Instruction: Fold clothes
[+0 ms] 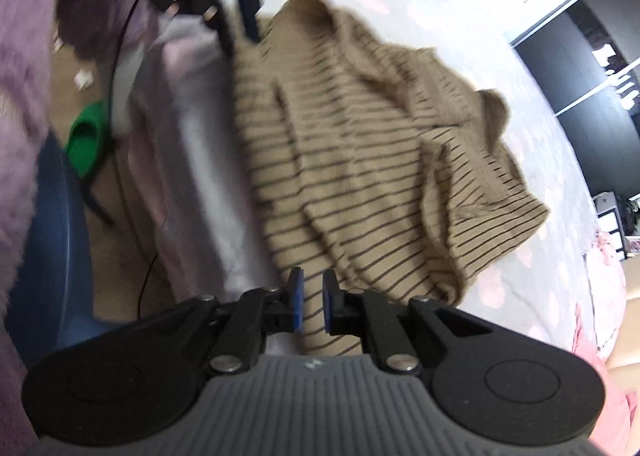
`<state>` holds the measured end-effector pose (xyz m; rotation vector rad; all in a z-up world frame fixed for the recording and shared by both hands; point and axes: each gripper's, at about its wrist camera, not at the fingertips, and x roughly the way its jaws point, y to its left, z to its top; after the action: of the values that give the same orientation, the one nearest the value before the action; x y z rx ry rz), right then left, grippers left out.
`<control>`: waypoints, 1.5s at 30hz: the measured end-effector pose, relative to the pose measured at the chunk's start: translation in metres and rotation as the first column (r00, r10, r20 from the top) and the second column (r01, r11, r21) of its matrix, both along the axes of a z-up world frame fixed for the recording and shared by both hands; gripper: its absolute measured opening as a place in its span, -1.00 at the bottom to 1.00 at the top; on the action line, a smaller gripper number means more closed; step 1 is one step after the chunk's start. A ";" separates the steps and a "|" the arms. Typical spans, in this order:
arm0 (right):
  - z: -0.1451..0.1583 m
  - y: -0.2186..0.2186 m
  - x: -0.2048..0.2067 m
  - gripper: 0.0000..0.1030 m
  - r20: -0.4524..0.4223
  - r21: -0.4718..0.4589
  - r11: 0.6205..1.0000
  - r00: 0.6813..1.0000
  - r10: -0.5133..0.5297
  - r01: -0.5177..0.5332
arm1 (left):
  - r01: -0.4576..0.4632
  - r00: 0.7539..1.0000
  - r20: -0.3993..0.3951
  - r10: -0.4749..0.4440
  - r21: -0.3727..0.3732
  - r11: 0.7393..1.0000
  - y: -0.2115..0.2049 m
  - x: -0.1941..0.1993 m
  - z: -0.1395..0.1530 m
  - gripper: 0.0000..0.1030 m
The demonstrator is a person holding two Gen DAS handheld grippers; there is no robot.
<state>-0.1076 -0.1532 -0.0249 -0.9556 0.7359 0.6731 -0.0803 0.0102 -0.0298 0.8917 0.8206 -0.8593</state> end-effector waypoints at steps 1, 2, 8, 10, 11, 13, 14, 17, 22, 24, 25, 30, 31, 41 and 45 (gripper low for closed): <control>0.004 -0.001 0.003 -0.81 0.021 0.018 1.000 1.000 -0.018 0.018 | -0.012 1.000 -0.007 0.011 -0.036 0.999 0.001 0.000 0.004 -0.71; 0.005 -0.003 0.011 -0.81 0.036 0.038 0.998 0.998 -0.043 0.042 | -0.026 1.000 -0.014 0.025 -0.073 0.997 0.001 0.001 0.007 -0.69; 0.016 -0.014 0.039 -0.81 0.106 0.154 0.965 0.968 -0.228 0.210 | -0.204 0.977 -0.002 0.213 -0.285 0.936 0.005 0.034 0.027 -0.68; 0.014 -0.016 0.050 -0.80 0.131 0.174 0.949 0.949 -0.288 0.264 | -0.278 0.953 0.034 0.301 -0.296 0.914 0.002 0.050 0.026 -0.68; 0.013 -0.017 0.056 -0.81 0.143 0.185 0.939 0.938 -0.317 0.289 | -0.308 0.940 0.051 0.337 -0.296 0.904 0.001 0.058 0.023 -0.68; 0.010 -0.017 0.069 -0.81 0.154 0.203 0.924 0.921 -0.357 0.324 | -0.354 0.919 0.067 0.389 -0.299 0.886 -0.002 0.074 0.017 -0.68; 0.009 -0.017 0.074 -0.81 0.152 0.219 0.913 0.913 -0.379 0.343 | -0.373 0.909 0.070 0.411 -0.301 0.877 -0.002 0.081 0.014 -0.68; 0.006 -0.016 0.089 -0.81 0.142 0.259 0.883 0.889 -0.436 0.392 | -0.418 0.888 0.052 0.458 -0.326 0.848 -0.004 0.102 0.004 -0.68; -0.007 -0.014 0.104 -0.81 0.104 0.245 0.867 0.877 -0.469 0.435 | -0.464 0.875 -0.003 0.485 -0.295 0.835 -0.009 0.113 -0.021 -0.68; -0.016 -0.015 0.104 -0.80 0.064 0.226 0.868 0.882 -0.466 0.443 | -0.479 0.872 -0.034 0.489 -0.267 0.836 -0.009 0.115 -0.034 -0.68; -0.021 -0.016 0.105 -0.80 0.040 0.216 0.869 0.885 -0.463 0.445 | -0.488 0.869 -0.049 0.493 -0.256 0.835 -0.007 0.117 -0.040 -0.68; -0.043 -0.018 0.107 -0.79 -0.017 0.183 0.882 0.898 -0.439 0.435 | -0.530 0.847 -0.125 0.516 -0.246 0.811 0.002 0.124 -0.060 -0.68; -0.044 -0.017 0.108 -0.79 -0.016 0.180 0.884 0.900 -0.435 0.431 | -0.533 0.846 -0.132 0.517 -0.247 0.809 0.002 0.124 -0.058 -0.68; -0.007 -0.024 0.103 -0.77 0.024 0.305 0.835 0.873 -0.487 0.458 | -0.494 0.859 -0.076 0.506 -0.383 0.781 0.003 0.120 -0.013 -0.60; -0.001 -0.027 0.112 -0.76 0.012 0.329 0.814 0.860 -0.509 0.478 | -0.532 0.832 -0.098 0.546 -0.420 0.735 0.011 0.135 -0.001 -0.48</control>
<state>0.0045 -0.1799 -0.0258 -0.4627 0.7231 0.2638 0.0543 0.0210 -0.0306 0.2354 0.7616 -0.4711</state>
